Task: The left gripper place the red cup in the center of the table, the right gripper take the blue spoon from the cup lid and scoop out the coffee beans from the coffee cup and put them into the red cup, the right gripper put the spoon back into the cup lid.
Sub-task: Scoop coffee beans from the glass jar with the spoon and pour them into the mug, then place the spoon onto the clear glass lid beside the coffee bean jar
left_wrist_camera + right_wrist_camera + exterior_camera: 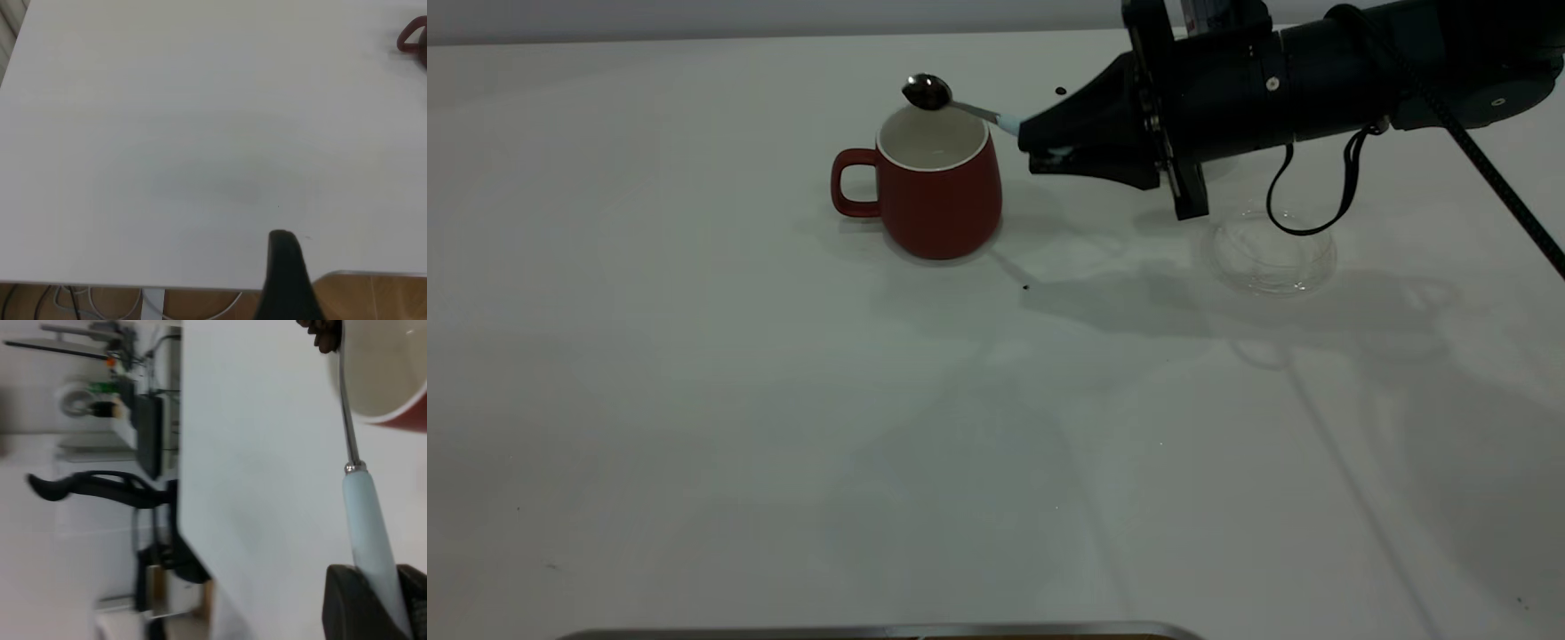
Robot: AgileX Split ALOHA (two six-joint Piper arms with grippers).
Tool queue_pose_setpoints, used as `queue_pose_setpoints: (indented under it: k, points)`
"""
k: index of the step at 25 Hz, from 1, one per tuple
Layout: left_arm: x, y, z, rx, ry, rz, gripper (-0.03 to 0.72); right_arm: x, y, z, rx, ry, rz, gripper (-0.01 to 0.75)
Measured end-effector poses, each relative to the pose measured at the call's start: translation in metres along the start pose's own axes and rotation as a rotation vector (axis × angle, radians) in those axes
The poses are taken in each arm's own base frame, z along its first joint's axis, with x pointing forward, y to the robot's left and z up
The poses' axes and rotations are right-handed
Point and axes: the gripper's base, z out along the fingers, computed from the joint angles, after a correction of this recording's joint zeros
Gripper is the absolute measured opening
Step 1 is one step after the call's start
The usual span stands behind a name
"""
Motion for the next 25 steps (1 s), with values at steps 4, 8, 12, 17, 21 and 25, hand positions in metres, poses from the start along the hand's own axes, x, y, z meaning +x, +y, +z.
queue_pose_setpoints:
  k: [4,8,12,17,21,25]
  points:
    - [0.0,0.0,0.0,0.0,0.0,0.0,0.587,-0.002,-0.006,0.0,0.072,-0.016,-0.109,0.113]
    - [0.0,0.0,0.0,0.0,0.0,0.0,0.587,-0.004,-0.012,-0.001,0.142,-0.03,-0.243,0.113]
    - [0.0,0.0,0.0,0.0,0.0,0.0,0.587,-0.006,-0.016,-0.002,0.189,-0.025,-0.415,0.113]
    - [0.0,0.0,0.0,0.0,0.0,0.0,0.587,-0.008,-0.011,-0.004,0.197,-0.016,-0.615,0.113]
    - [0.0,0.0,0.0,0.0,0.0,0.0,0.587,-0.013,0.014,-0.013,0.189,-0.029,-0.653,0.113]
    - [0.0,0.0,0.0,0.0,0.0,0.0,0.587,-0.003,0.039,-0.036,0.18,-0.059,-0.502,0.113]
